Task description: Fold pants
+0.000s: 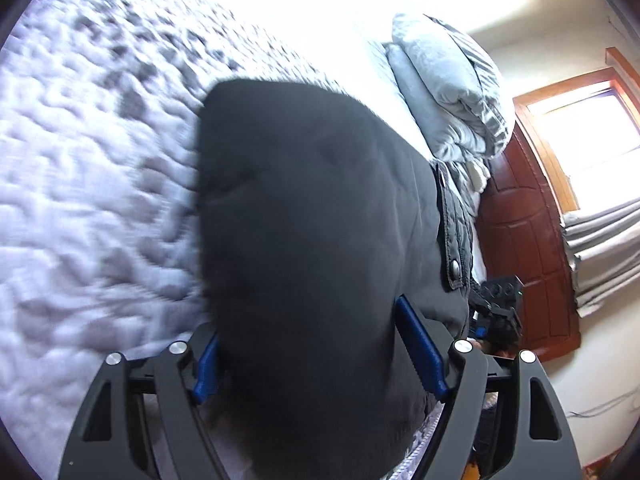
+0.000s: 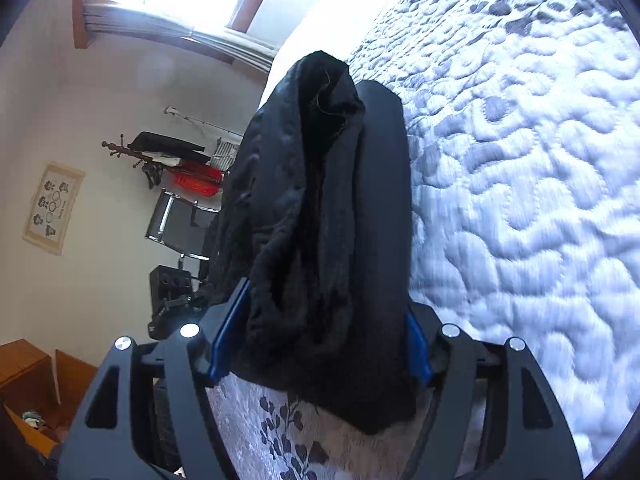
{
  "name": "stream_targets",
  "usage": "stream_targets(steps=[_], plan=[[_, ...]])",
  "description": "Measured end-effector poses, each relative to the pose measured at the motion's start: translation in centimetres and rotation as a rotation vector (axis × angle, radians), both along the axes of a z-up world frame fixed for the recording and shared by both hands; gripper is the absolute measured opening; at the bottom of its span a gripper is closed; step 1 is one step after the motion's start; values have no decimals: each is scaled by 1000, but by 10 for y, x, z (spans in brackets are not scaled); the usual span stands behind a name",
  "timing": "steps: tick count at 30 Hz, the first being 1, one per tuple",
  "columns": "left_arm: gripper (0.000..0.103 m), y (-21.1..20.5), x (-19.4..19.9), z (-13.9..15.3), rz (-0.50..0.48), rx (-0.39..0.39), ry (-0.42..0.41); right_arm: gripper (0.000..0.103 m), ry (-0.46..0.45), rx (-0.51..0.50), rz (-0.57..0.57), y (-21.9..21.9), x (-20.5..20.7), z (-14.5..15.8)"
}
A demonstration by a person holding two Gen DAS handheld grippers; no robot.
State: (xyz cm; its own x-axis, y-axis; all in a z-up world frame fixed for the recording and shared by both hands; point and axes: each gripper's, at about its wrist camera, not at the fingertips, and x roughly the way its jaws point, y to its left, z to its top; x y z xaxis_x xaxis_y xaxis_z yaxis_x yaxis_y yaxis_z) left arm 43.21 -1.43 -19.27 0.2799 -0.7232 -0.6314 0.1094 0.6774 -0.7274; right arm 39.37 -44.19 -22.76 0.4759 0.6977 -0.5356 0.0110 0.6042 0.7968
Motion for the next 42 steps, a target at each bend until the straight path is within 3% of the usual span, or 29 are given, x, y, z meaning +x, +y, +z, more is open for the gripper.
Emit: stream_targets(steps=[4,10,12,16,19,22,30,36,42], plan=[[79,13,-24,29,67,153,-78,71,-6,-119,-32,-1,-26,24],[99,9,-78,77,177,420,-206,74,-32,-355,-78,14,-75,60],[99,2,-95,89,211,496,-232,75,-48,-449,-108,26,-93,73],[99,-21,-123,104,203,634,-277,83,-52,-644,-190,55,-126,93],[99,-52,-137,116,137,717,-306,89,-75,-781,-236,90,-139,108],[99,-79,-151,128,110,782,-347,90,-103,-847,-246,113,-153,119],[99,-89,-190,153,136,722,-358,95,-132,-980,-260,157,-180,146],[99,-89,-205,159,127,763,-411,97,-141,-991,-255,163,-196,155],[99,-77,-208,150,149,696,-353,97,-112,-989,-255,155,-199,149]])
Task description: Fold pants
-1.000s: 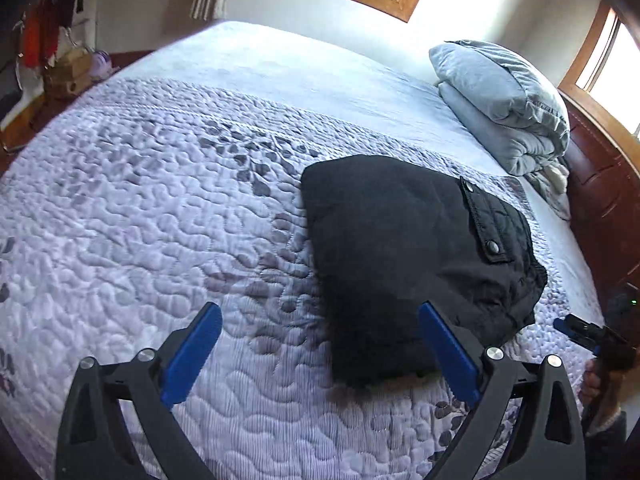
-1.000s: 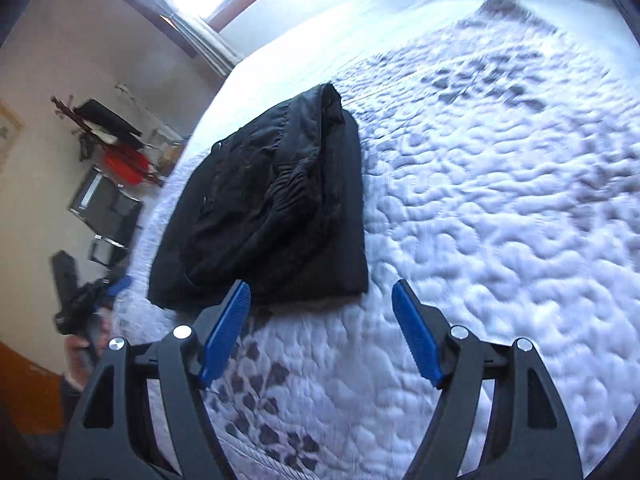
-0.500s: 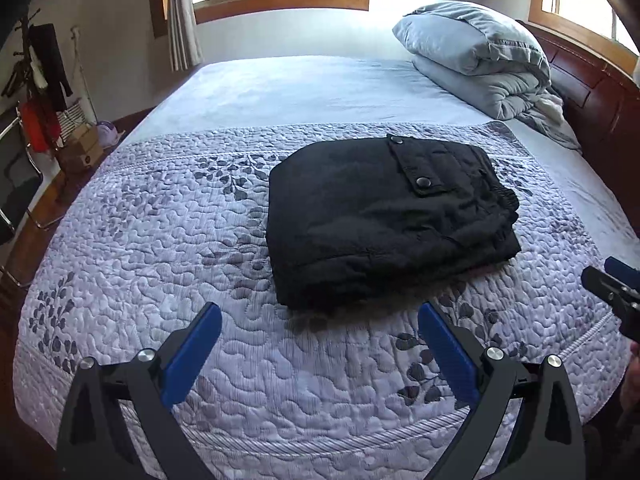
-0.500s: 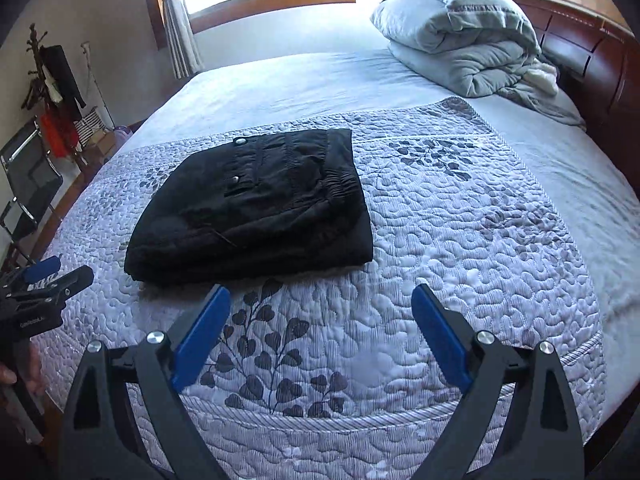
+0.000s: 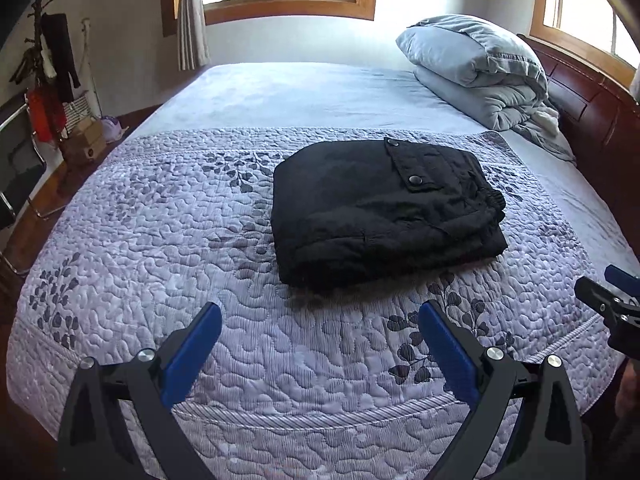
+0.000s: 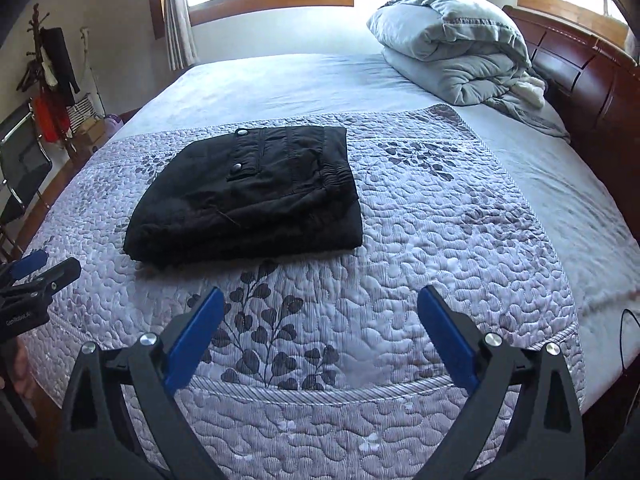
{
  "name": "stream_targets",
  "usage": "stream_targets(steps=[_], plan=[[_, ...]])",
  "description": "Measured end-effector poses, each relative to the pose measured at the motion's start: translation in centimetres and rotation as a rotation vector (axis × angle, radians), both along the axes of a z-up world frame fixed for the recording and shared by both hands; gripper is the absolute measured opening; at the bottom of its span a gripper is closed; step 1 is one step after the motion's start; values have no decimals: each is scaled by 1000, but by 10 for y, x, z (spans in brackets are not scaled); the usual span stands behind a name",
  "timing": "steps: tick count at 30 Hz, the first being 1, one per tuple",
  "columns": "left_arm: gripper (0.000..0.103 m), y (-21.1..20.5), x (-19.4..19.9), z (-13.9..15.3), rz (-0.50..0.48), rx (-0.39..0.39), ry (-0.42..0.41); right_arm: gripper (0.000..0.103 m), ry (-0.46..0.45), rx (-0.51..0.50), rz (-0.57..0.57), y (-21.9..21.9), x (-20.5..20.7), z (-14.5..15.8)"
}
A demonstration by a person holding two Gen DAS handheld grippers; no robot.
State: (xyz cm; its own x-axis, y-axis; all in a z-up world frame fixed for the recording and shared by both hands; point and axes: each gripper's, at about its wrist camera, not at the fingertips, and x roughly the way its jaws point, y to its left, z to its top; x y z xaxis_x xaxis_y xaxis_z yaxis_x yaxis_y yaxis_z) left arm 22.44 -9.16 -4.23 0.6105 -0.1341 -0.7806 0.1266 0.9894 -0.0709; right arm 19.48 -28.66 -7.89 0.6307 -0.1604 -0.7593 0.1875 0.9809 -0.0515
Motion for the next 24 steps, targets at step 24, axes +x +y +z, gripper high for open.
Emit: stream_targets(steps=[24], plan=[[99,-4,18,-16,31,45,50,97,112,19,-3,0,28,-27]])
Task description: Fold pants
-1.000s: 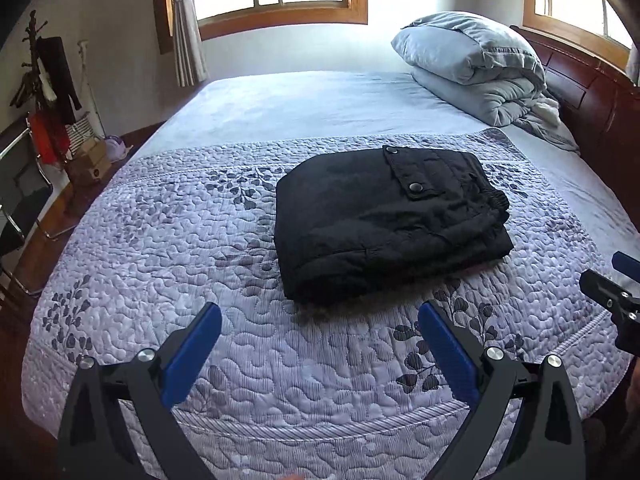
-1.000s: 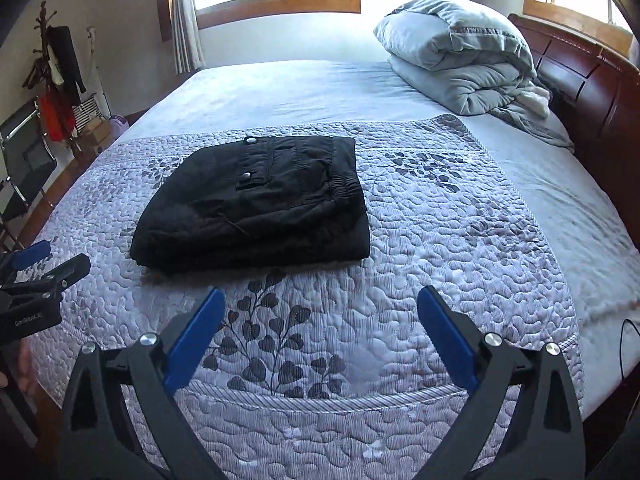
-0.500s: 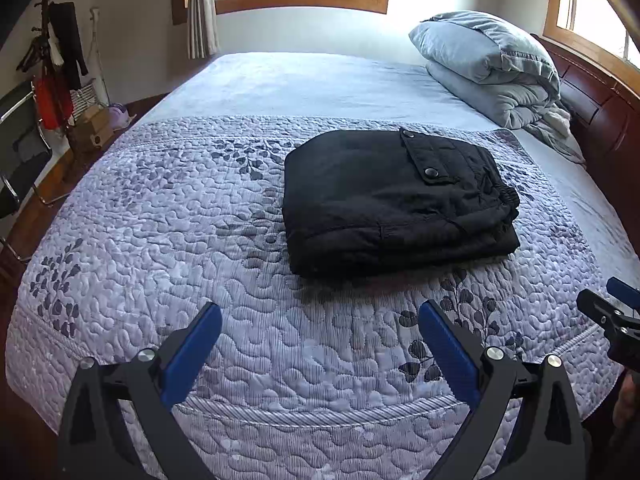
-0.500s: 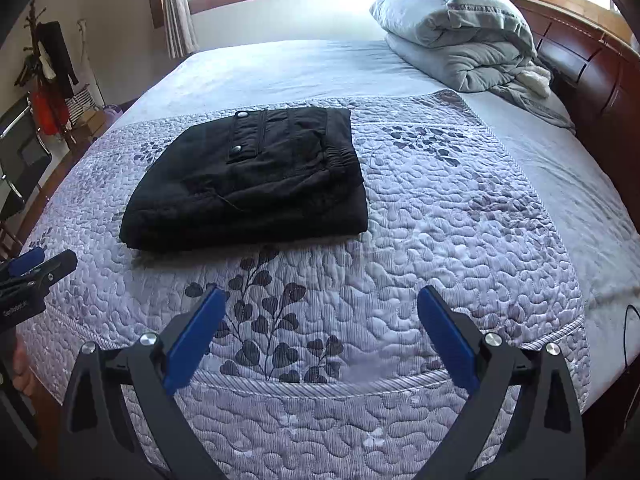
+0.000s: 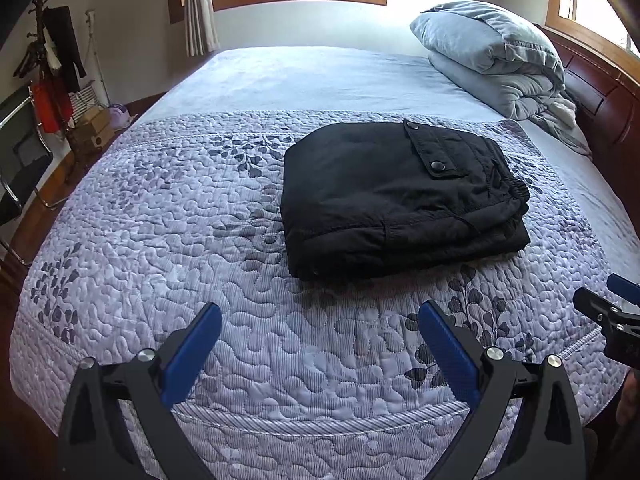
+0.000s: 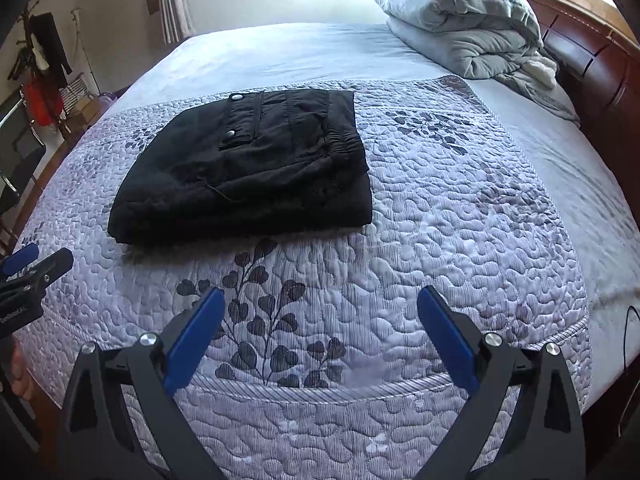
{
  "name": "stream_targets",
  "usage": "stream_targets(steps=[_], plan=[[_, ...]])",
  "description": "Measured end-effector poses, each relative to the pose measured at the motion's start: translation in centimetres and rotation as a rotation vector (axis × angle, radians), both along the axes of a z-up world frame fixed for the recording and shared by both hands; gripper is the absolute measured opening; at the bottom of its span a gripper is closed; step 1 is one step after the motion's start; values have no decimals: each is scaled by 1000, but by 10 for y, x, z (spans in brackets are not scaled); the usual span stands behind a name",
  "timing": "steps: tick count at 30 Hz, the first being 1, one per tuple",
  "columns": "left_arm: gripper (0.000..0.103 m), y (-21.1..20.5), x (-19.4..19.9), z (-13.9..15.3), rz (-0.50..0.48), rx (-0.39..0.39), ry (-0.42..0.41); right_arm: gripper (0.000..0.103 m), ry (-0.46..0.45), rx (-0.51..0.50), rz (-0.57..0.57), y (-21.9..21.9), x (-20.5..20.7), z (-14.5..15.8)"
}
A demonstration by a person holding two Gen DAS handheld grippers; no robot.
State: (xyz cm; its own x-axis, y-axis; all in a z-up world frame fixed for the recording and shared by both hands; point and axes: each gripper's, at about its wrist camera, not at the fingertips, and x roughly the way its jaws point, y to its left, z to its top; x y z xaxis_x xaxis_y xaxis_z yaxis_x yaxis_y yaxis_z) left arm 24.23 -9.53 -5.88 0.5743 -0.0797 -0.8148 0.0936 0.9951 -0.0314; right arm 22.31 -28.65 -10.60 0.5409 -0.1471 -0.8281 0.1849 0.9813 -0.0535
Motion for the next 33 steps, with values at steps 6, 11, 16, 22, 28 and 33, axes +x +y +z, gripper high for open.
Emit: stream_targets(steps=[6,11,16,22,28,33], plan=[[99,-3,6,2,-2,2,-9,97,-6,-2,1,-2,6,0],[99,-6,9,5,-13,6,-21,97,-9,-3,2,-3,8,0],[99,-7,9,5,-16,2,-22,97,-15,-5,8,-4,8,1],[99,-7,9,6,-14,3,-21,97,-19,-5,7,-4,8,3],[99,-8,9,6,-14,5,-20,97,-20,-3,7,-4,8,3],[99,-8,9,5,-15,6,-19,97,-20,-1,6,-4,8,3]])
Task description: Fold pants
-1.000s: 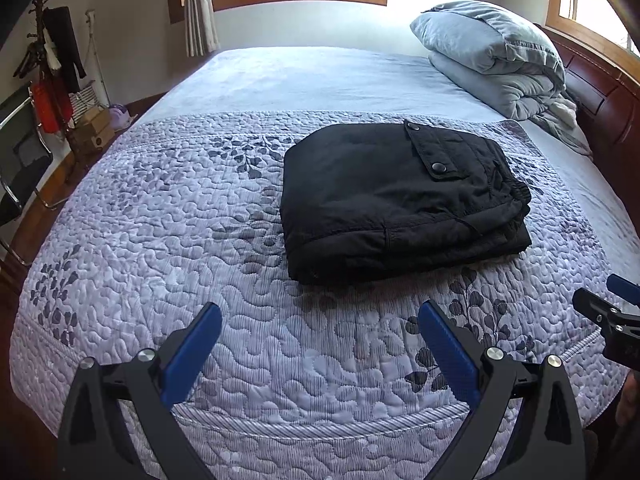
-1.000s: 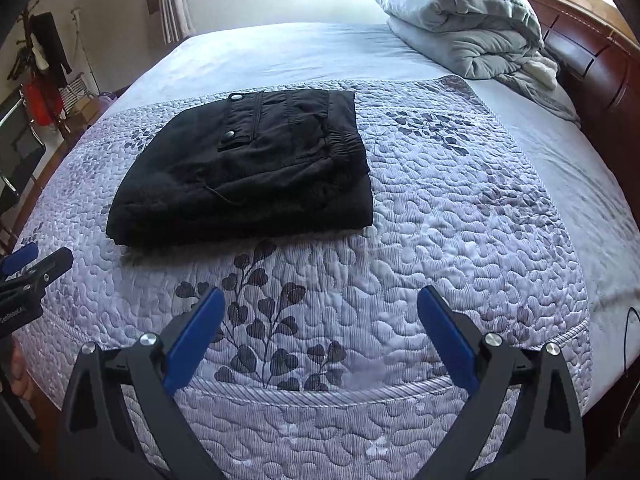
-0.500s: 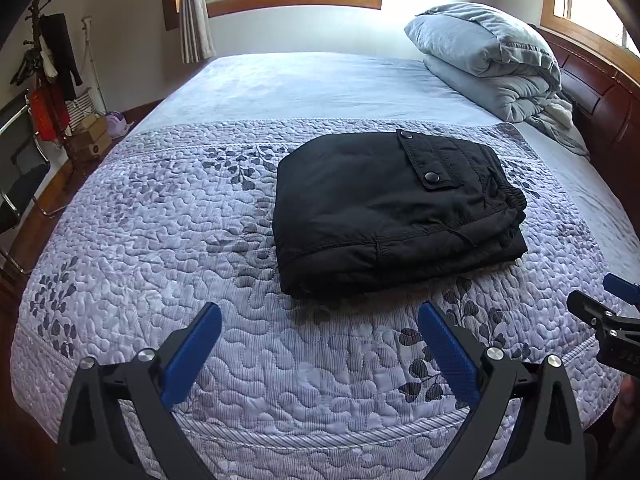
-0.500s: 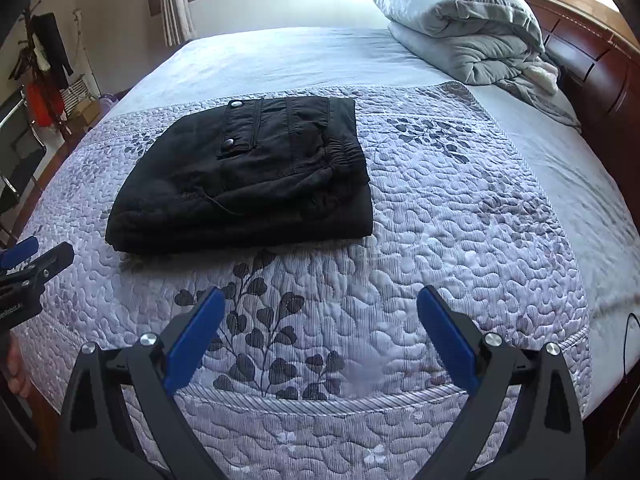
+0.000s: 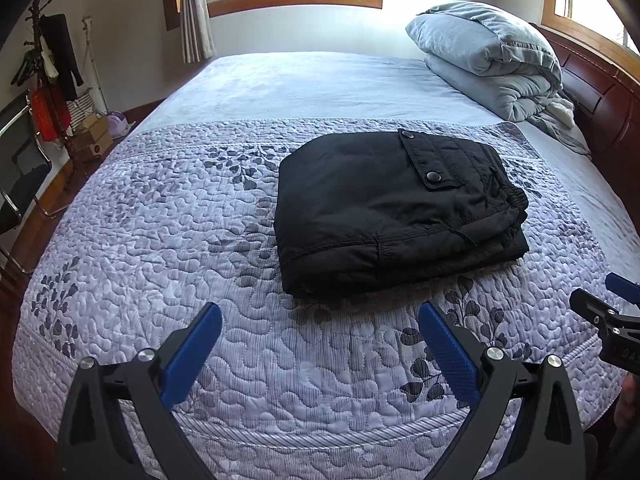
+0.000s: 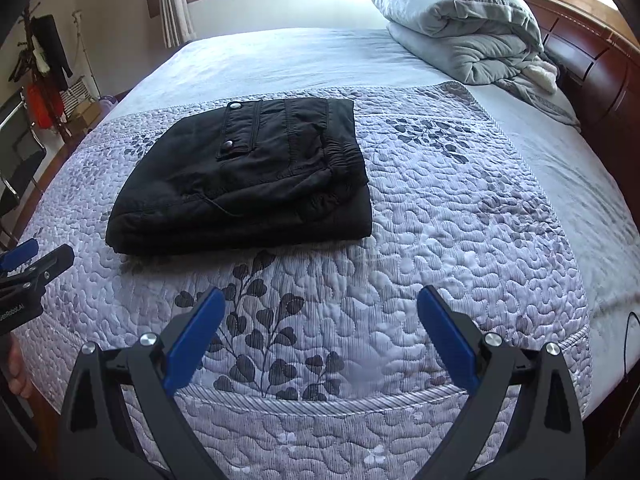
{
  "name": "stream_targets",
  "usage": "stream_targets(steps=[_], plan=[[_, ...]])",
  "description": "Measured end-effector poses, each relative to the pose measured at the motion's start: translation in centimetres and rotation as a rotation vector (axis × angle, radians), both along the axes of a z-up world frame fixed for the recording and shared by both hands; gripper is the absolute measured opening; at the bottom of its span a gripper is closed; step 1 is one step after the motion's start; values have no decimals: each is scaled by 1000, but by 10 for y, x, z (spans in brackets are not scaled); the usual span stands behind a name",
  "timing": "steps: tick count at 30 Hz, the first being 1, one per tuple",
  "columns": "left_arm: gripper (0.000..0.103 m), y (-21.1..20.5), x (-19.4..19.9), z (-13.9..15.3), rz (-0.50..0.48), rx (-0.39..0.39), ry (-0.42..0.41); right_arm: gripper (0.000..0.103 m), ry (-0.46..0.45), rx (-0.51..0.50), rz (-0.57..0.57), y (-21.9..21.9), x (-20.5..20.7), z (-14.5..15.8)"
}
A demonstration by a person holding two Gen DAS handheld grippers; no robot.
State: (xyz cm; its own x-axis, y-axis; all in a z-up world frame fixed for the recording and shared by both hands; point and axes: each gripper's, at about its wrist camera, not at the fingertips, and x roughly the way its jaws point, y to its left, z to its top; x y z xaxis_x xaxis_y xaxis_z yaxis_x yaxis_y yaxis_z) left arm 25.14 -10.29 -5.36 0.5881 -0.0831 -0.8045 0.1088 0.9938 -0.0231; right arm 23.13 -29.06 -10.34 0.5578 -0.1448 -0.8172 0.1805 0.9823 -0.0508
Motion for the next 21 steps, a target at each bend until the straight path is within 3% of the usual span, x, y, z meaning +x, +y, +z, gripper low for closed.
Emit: stream_targets(steps=[21], plan=[[99,1,4,-2,-5,0,4,97,0,-9,2,-1,2,0]])
